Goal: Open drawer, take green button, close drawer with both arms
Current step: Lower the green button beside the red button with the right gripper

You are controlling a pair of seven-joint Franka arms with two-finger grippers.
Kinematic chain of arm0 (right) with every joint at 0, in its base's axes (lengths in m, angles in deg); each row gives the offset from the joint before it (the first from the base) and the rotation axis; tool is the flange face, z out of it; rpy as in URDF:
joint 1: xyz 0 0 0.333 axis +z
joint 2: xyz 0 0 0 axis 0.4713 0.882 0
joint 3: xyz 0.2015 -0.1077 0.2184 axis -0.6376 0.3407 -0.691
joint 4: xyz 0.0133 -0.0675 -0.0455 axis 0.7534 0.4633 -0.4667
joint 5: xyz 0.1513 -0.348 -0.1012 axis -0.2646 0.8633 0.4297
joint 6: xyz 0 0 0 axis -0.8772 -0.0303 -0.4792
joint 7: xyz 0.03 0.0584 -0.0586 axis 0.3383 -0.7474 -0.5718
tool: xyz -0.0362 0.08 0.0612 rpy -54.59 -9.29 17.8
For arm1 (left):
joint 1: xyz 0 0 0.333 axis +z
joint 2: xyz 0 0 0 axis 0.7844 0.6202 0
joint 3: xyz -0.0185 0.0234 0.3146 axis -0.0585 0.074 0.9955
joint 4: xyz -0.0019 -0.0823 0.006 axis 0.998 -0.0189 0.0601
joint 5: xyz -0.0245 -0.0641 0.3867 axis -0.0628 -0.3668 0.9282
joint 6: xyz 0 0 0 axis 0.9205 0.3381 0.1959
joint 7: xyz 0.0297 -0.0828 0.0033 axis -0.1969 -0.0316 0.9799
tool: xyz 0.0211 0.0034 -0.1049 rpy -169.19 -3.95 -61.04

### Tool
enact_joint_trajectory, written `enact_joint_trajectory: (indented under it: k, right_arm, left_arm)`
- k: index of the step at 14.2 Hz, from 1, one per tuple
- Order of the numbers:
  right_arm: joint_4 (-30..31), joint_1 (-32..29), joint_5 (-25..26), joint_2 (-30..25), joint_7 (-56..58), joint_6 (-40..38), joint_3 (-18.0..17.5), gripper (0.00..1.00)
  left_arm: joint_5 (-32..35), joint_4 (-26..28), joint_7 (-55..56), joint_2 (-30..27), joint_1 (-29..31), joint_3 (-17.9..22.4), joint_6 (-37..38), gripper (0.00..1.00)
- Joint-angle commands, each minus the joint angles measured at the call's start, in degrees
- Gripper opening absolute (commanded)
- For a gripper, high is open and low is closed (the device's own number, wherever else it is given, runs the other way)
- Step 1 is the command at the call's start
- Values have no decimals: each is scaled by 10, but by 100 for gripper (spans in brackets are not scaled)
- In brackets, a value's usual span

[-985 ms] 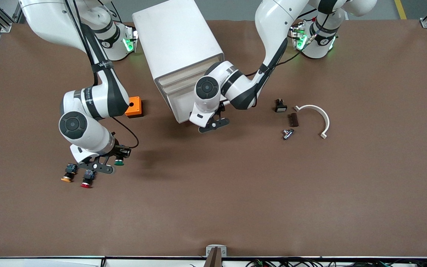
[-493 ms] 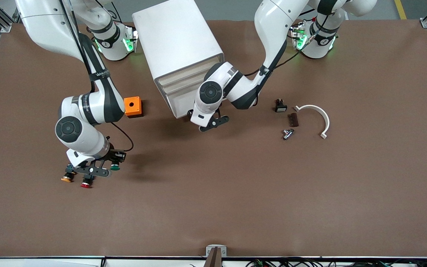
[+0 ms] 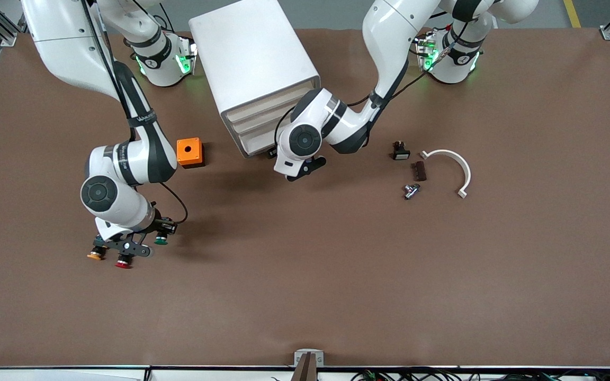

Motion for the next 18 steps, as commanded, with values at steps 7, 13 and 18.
enact_joint_trajectory:
  k: [7, 13, 18]
  right_arm:
    - [-41, -42, 16, 68, 2, 42, -8, 0]
    - [-62, -57, 10, 82, -3, 42, -8, 0]
    - [-77, -61, 6, 93, -24, 41, -9, 0]
  left_arm:
    - [-35, 4, -1, 1, -2, -19, 28, 99]
    - [-1, -13, 6, -12, 32, -1, 28, 99]
    - [78, -41, 29, -33, 89, 1, 29, 99]
